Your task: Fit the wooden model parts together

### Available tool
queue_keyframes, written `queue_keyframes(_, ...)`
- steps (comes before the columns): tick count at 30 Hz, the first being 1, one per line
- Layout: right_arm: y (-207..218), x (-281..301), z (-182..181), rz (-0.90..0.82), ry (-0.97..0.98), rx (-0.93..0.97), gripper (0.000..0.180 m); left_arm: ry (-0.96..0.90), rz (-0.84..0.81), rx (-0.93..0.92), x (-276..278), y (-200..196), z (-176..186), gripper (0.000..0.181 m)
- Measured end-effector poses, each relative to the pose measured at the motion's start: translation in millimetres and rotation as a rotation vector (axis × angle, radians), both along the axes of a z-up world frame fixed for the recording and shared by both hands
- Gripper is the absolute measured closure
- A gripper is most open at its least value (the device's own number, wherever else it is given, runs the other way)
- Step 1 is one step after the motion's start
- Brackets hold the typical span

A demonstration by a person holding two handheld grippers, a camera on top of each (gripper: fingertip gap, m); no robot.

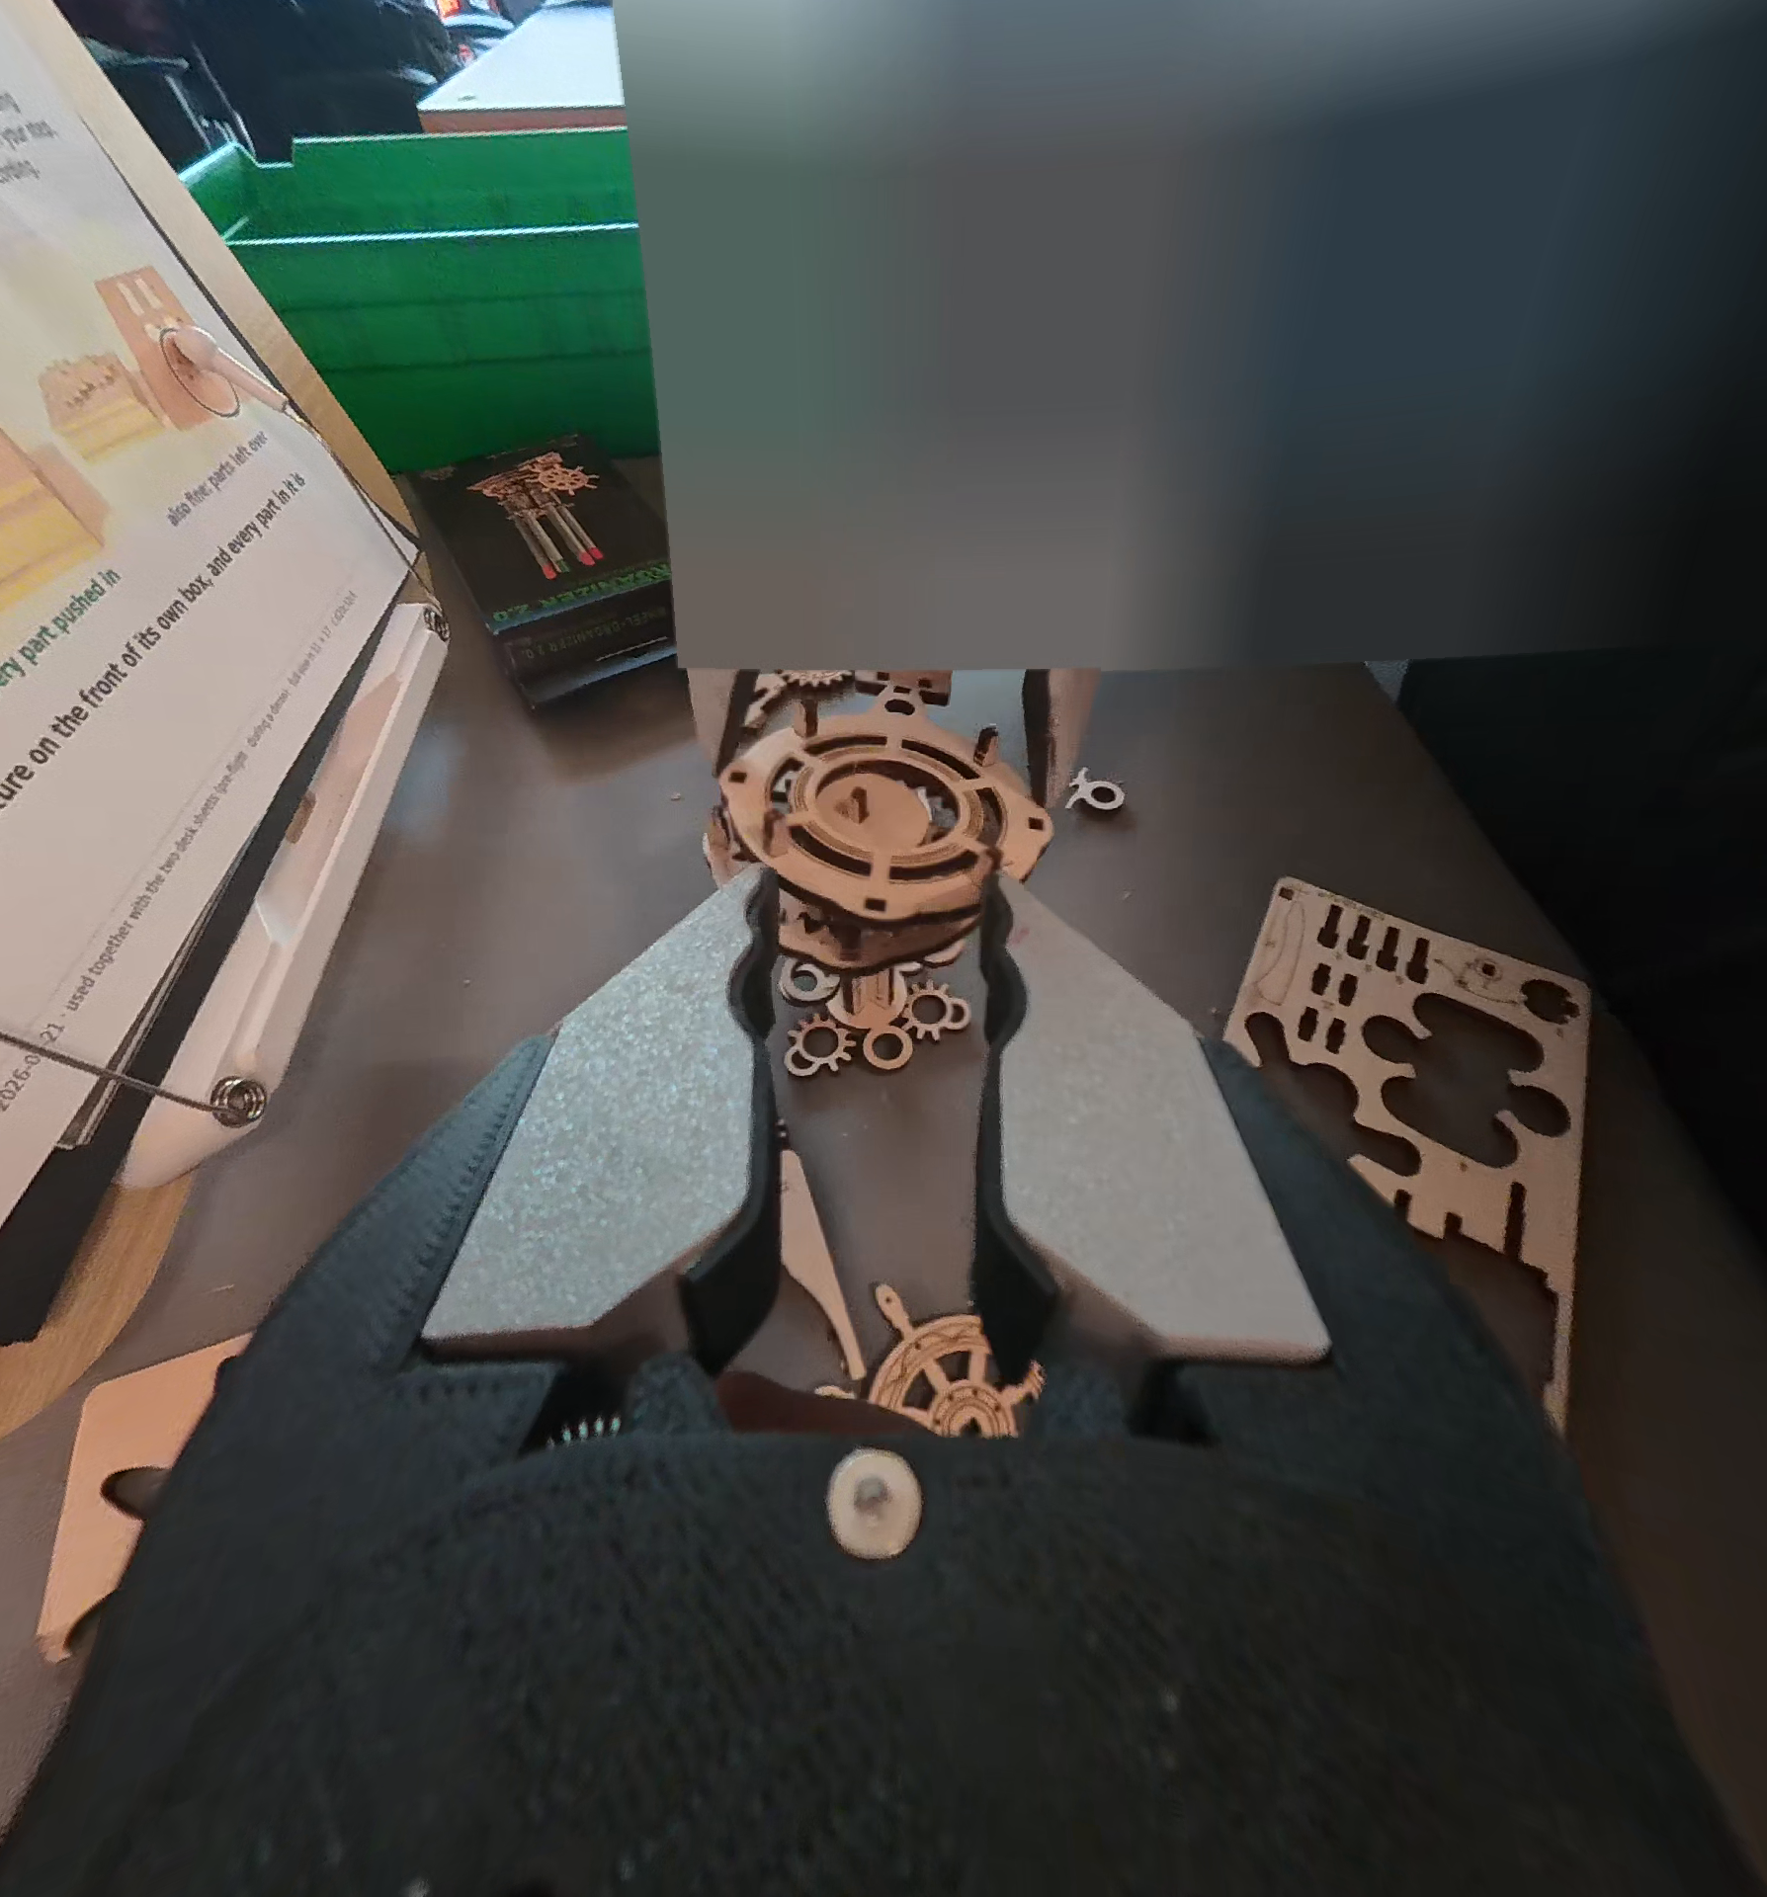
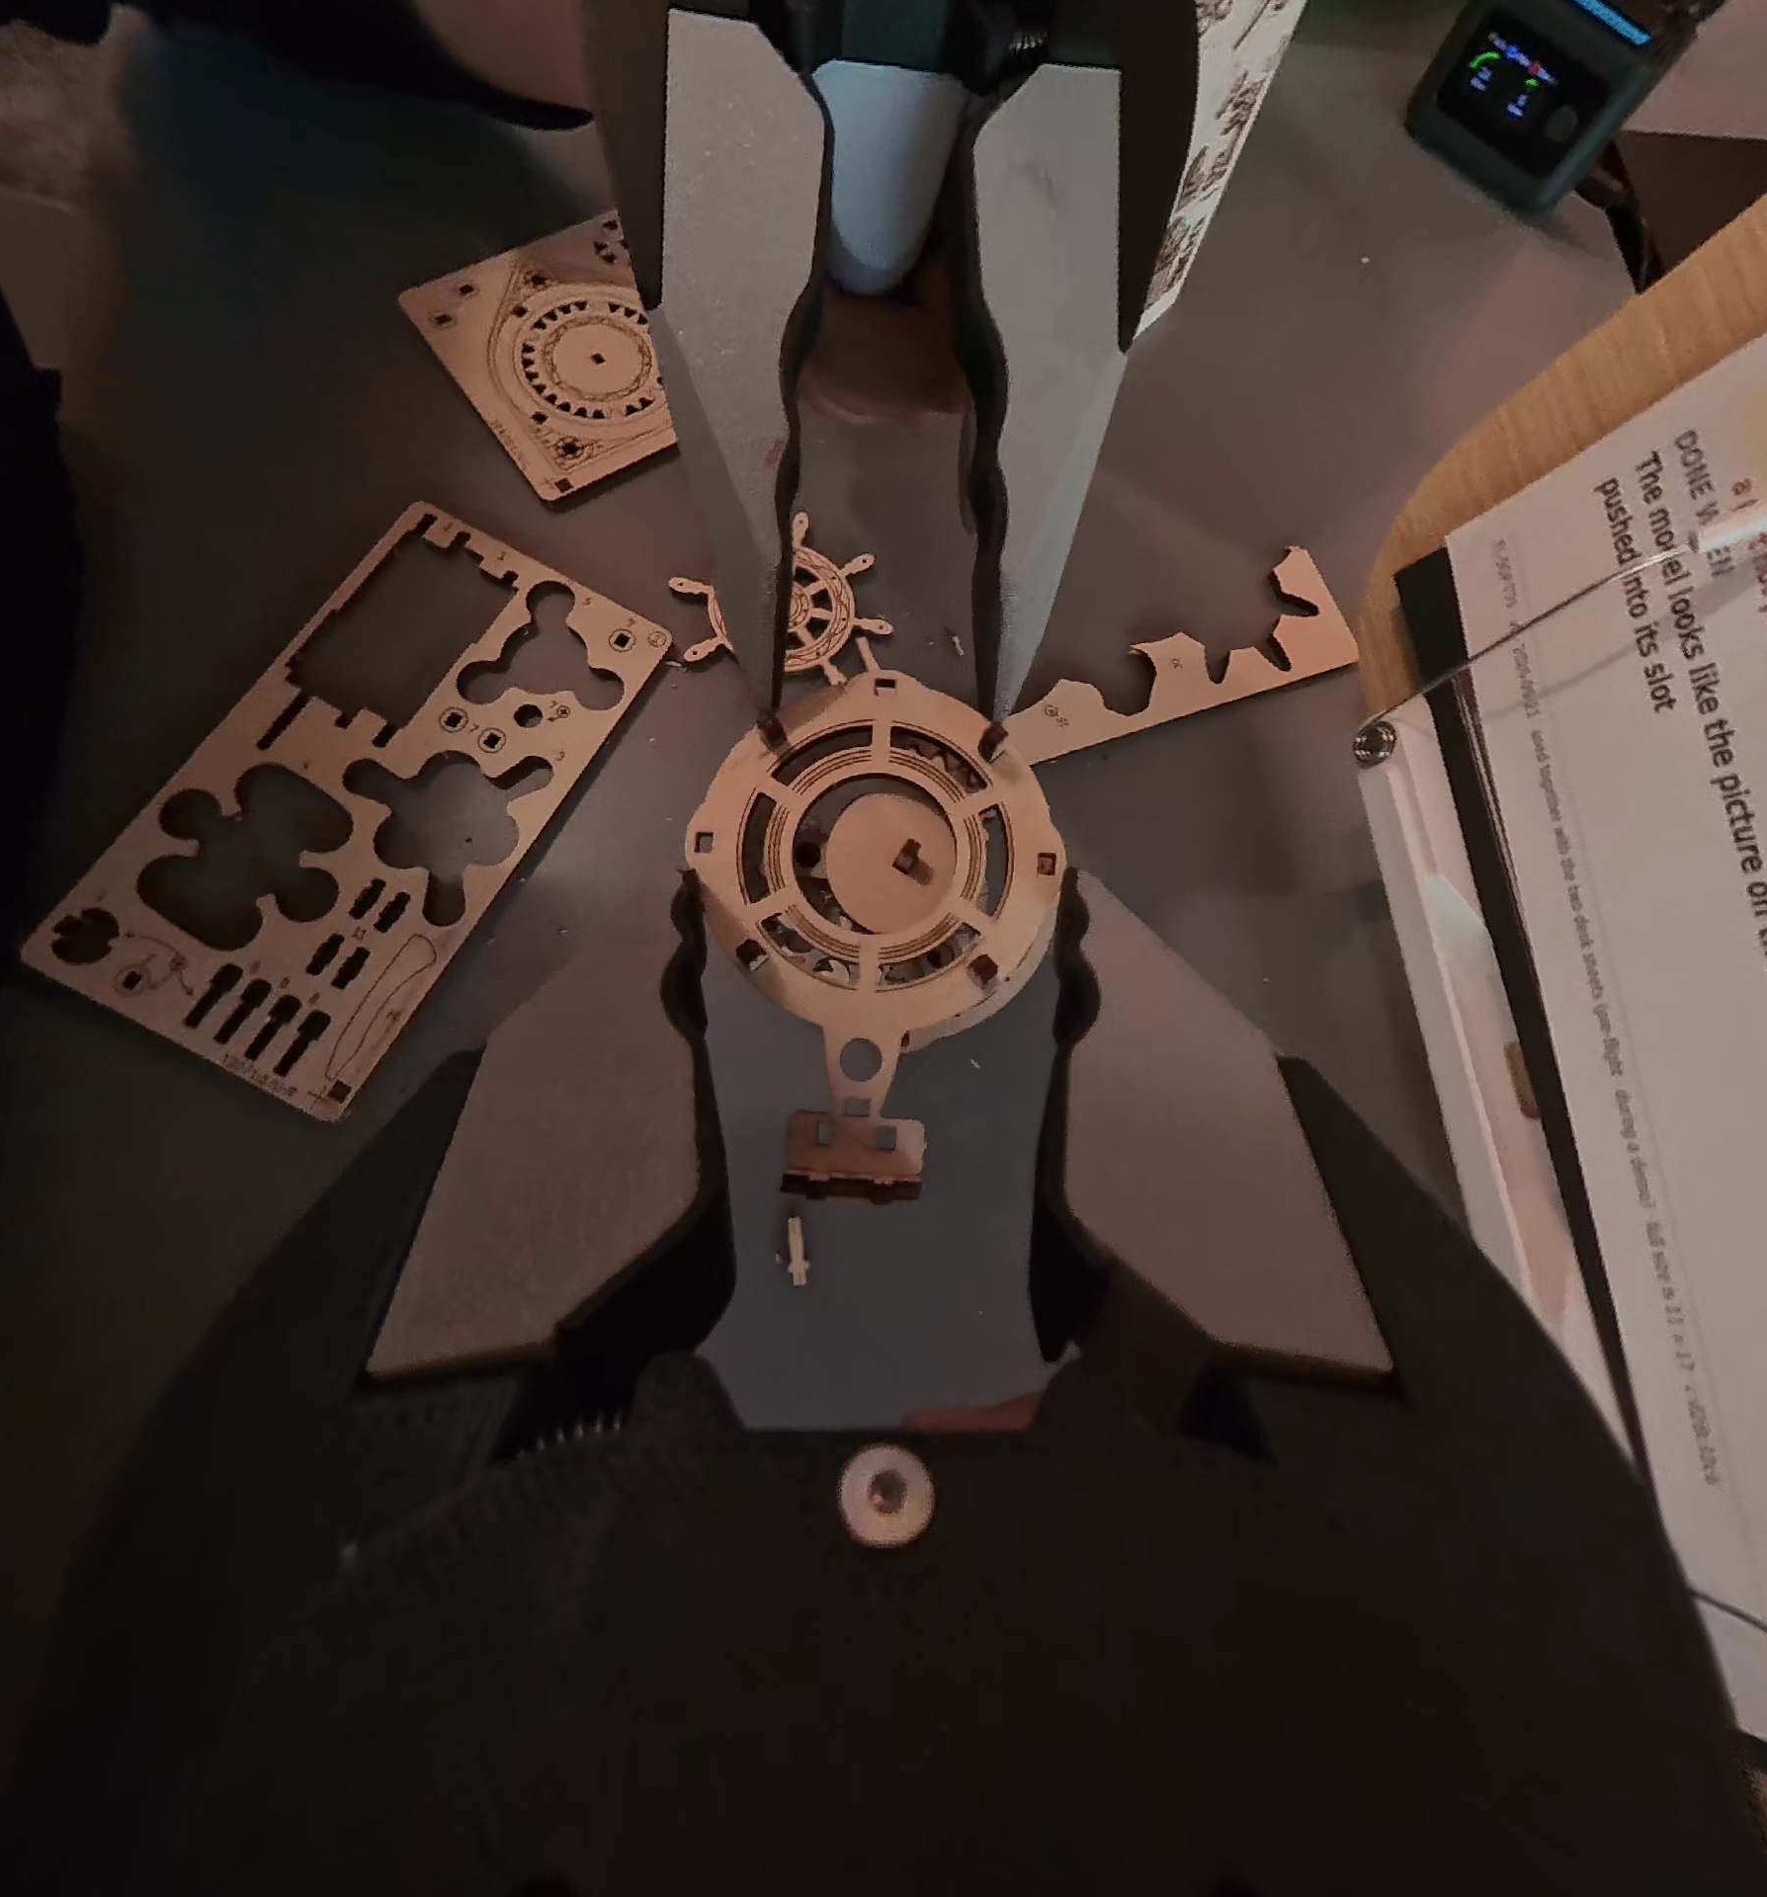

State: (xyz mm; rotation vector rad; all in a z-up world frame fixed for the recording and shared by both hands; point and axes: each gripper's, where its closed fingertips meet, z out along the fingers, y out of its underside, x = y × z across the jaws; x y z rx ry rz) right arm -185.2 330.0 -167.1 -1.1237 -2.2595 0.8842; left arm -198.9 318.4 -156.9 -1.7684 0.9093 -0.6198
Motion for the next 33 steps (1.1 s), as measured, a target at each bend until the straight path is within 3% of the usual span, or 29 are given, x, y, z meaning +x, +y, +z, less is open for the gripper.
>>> queue_keyframes(19,5.7,-4.2,0.5,0.118,-0.066,-0.079,0.114,0.022,0.017,-0.011,-4.7,4.5,-5.3,0.141)
queue_keyframes(33,5.7,-1.0,-0.8,0.038,-0.007,-0.004,0.113,0.048,0.004,0.003,-2.3,4.5,-6.2,0.142)
